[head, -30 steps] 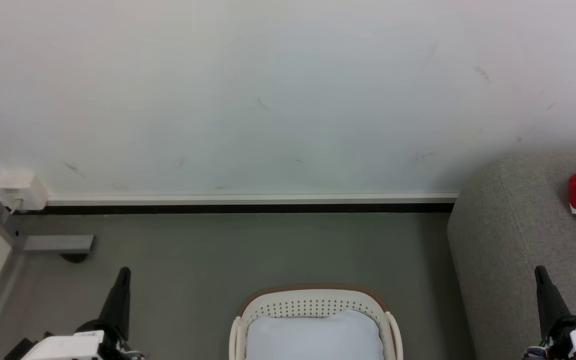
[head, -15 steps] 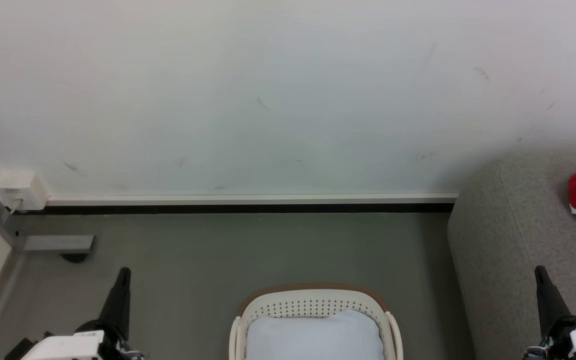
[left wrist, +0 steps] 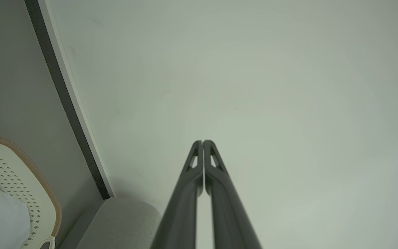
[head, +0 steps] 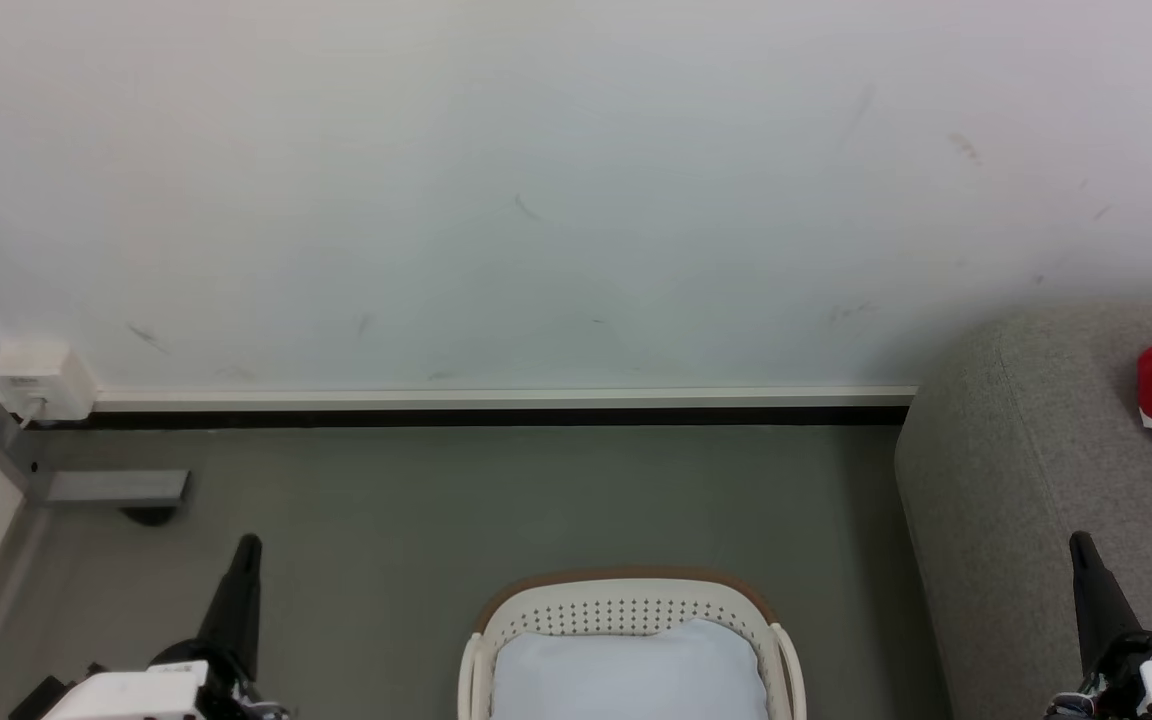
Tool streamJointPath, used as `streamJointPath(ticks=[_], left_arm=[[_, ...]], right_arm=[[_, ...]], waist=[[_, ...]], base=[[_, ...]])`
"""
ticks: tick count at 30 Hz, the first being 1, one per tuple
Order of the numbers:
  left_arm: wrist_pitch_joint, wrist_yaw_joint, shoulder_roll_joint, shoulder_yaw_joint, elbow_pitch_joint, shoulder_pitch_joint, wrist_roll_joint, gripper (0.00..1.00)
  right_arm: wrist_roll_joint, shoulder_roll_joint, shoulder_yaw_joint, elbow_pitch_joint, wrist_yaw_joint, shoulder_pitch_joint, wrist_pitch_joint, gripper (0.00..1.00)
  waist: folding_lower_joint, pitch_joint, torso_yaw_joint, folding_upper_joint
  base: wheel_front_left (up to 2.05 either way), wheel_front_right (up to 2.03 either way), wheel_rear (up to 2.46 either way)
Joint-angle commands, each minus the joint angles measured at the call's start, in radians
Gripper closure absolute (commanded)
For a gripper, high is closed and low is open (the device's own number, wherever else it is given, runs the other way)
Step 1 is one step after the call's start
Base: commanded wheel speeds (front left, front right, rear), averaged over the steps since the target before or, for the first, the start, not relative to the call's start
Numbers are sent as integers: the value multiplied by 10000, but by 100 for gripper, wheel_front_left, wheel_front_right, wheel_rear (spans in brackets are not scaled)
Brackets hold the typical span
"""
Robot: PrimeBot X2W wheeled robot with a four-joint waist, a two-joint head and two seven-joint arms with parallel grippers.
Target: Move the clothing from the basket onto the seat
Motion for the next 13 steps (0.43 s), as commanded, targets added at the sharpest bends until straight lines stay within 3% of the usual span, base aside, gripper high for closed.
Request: streamJointPath(ticks=[1, 13], left_arm=[[40, -49, 24, 16, -31, -84, -131, 100], [40, -49, 24, 16, -32, -83, -131, 100]], right_arm=[[11, -80, -39, -55, -21, -123, 30, 100], [11, -80, -39, -55, -21, -123, 30, 100]], waist=[[0, 0, 0, -1], [0, 0, 0, -1]], base=[[0, 0, 0], [0, 0, 0]])
